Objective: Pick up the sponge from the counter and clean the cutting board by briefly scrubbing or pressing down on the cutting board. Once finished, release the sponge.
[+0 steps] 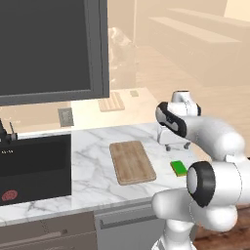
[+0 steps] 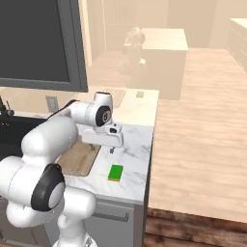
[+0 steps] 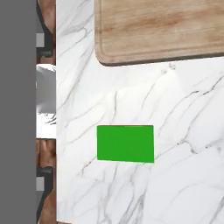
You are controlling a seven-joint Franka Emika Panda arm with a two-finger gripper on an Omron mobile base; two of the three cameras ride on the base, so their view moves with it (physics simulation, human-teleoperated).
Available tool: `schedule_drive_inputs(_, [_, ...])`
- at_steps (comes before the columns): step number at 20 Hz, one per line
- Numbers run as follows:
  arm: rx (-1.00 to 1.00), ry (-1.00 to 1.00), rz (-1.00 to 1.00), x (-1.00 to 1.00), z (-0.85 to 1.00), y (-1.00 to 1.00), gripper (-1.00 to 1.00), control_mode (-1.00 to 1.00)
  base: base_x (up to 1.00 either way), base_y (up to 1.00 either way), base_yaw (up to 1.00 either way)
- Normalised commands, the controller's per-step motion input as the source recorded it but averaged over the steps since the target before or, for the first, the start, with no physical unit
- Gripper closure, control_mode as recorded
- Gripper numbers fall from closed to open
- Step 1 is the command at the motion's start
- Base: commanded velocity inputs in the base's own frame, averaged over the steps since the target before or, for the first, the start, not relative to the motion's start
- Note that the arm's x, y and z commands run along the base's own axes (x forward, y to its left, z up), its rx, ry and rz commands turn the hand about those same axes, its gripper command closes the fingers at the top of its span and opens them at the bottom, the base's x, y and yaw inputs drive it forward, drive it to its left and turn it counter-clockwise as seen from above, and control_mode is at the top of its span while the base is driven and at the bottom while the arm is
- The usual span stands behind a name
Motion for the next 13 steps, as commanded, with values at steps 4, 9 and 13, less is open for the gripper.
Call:
schedule_drive_inputs(4, [0.0, -0.09, 0.0, -0.54, 0.66, 0.57, -1.0, -1.0, 0.0, 0.0, 0.0])
schedule_drive_inputs(9, [0.0, -0.19, 0.0, -0.33, 0.78, 0.53, -1.0, -1.0, 0.0, 0.0, 0.0])
schedule_drive_inputs(13, [0.0, -0.18, -0.02, -0.2, 0.75, 0.44, -1.0, -1.0, 0.0, 0.0, 0.0])
